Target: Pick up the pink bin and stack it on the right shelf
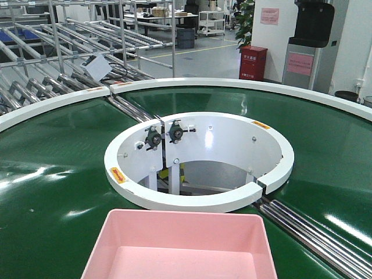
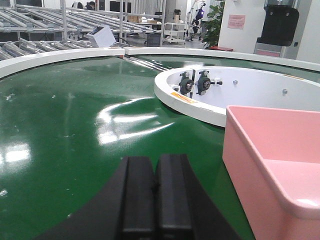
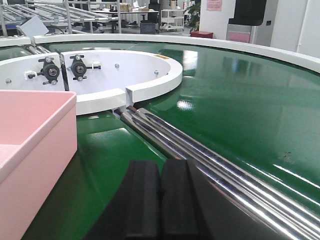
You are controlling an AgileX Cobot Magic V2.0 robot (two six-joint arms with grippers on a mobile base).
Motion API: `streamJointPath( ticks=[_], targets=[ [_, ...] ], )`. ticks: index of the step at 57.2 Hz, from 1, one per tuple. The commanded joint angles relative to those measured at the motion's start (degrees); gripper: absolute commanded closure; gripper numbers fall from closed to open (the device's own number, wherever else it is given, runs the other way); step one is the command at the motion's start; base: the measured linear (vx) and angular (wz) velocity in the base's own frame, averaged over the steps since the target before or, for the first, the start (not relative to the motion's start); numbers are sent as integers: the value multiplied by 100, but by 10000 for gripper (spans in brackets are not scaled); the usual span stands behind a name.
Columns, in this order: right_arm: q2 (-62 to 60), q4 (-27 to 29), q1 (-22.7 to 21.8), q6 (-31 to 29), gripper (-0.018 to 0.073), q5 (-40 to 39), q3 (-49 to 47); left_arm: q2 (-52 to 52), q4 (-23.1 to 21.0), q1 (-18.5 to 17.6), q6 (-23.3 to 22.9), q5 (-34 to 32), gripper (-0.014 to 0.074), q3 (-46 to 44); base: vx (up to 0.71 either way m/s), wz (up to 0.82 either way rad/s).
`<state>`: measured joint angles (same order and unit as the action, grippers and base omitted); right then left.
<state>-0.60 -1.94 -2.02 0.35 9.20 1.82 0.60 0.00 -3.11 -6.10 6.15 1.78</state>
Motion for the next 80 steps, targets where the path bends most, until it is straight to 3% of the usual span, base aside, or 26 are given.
streamJointPath(
  ticks=[1,50,55,59,65,74,80],
  targets=[
    [11,-58,-24,4,571,-380,-1,-28,0,18,-42,-508,604,50,0,0],
    [11,-60,-24,4,571,-572,-1,-28,-33,18,-42,-578,604,21,0,0],
    [11,-51,-24,33,571,-872,-1,-28,-33,18,-42,-1052,604,15,0,0],
    [11,-66,-24,10,571,-1612,-14,-28,0,18,-42,-1765,604,-93,0,0],
    [65,-66,-24,5,571,-2135,-407,-96,0,18,-32,-1973,604,-628,0,0],
    [834,-71,-24,5,571,-1122,-2091,-688,0,18,-19,-1336,604,-2202,0,0],
    [1633,-71,-24,5,571,-619,-3225,-1436,0,18,346,-824,604,-3376,0,0]
  ],
)
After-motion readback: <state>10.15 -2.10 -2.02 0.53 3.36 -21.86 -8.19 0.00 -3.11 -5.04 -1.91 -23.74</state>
